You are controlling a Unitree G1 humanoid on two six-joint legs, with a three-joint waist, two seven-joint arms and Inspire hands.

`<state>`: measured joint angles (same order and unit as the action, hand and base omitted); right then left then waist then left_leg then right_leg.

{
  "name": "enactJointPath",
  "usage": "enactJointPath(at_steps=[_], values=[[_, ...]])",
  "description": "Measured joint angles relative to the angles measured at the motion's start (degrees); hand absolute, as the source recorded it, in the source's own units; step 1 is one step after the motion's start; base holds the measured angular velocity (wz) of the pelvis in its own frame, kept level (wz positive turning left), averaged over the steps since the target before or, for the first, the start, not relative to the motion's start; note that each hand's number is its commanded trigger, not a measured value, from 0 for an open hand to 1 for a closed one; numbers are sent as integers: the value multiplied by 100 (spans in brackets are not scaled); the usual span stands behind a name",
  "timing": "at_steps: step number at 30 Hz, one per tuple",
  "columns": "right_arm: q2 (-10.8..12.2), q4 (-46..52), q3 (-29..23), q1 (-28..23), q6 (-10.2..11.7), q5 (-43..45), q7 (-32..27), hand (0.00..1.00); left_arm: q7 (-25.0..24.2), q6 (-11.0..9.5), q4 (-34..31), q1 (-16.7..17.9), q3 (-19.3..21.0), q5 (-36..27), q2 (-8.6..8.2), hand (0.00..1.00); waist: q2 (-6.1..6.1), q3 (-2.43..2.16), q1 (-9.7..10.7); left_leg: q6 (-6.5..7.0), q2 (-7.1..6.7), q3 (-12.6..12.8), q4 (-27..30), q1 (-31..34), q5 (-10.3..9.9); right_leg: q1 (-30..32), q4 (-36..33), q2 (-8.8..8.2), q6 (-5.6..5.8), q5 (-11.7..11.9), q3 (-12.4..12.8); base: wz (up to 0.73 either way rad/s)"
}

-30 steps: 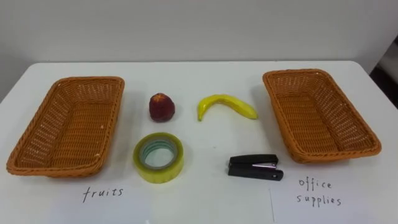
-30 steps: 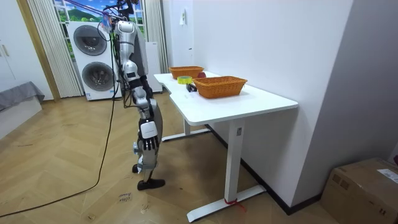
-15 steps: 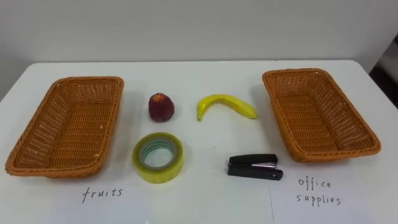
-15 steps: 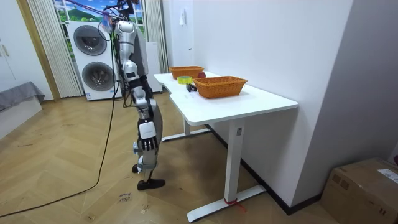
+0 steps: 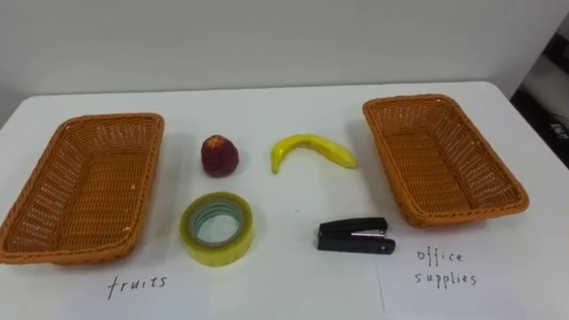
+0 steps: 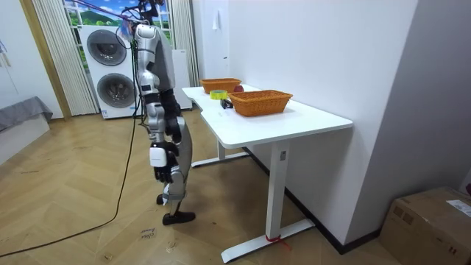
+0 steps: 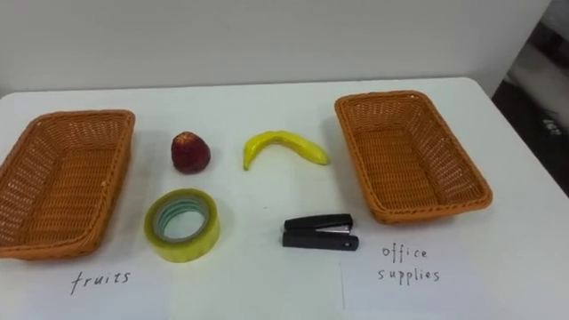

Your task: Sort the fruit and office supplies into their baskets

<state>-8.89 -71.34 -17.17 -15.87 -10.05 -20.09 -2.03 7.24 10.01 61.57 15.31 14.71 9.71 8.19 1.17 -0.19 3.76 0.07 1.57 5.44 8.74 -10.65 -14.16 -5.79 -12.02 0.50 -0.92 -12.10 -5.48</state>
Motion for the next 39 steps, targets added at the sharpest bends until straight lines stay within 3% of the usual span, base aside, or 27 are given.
enactJointPath(at_steps=[3, 6, 12, 18, 22, 26, 31, 39], values=[[-1, -3, -127, -125, -7, -794, -62, 0, 9, 0, 15, 52, 31, -8, 23, 0, 49, 1, 79, 1, 6, 59, -10, -4, -2, 25, -3, 22, 2, 8, 76, -10], [-1, 23, -636, -133, -80, -1399, -248, 0, 9, 4, 17, 104, 105, -24, 61, 0, 112, -5, 198, 2, 7, 69, -16, -4, -2, 33, -7, 22, 3, 10, 83, -3], [-36, 706, -1361, -168, 52, -2081, -942, 0, 10, -85, -129, 175, 238, -15, 88, 0, 156, -5, 275, 1, 22, 221, -40, -24, -3, 110, -66, 52, -2, 14, 216, -12], [-273, 1774, -1699, -132, 521, -2723, -1662, 0, 142, -271, -382, 242, 460, -42, 174, 0, 191, -5, 394, -2, 35, 320, -54, 11, -4, 236, -141, 70, -12, 19, 320, -10], [-281, 2740, -2070, -128, 672, -2776, -2270, 0, 142, -410, -491, 329, 472, -79, 146, 0, 212, -6, 493, -7, 35, 343, -56, 37, -7, 291, -163, 73, -16, 8, 339, -6], [-284, 3664, -2209, -220, 826, -2880, -2766, 0, 145, -418, -522, 434, 481, -109, 122, 0, 220, -8, 532, -6, 32, 364, -89, 37, -7, 308, -159, 70, -14, 7, 304, 0], [-289, 4568, -2268, -113, 1206, -2876, -3452, 0, 146, -476, -711, 468, 523, -111, 122, 0, 248, -13, 517, -2, 13, 378, -32, 200, -3, 494, -246, 61, -6, 2, 349, -2], [-287, 5678, -2218, -138, 1373, -2392, -4128, 0, 156, -702, -838, 543, 481, -123, 135, 0, 247, -8, 426, -2, 8, 386, -33, 206, -3, 507, -250, 61, 1, -4, 356, 0]])
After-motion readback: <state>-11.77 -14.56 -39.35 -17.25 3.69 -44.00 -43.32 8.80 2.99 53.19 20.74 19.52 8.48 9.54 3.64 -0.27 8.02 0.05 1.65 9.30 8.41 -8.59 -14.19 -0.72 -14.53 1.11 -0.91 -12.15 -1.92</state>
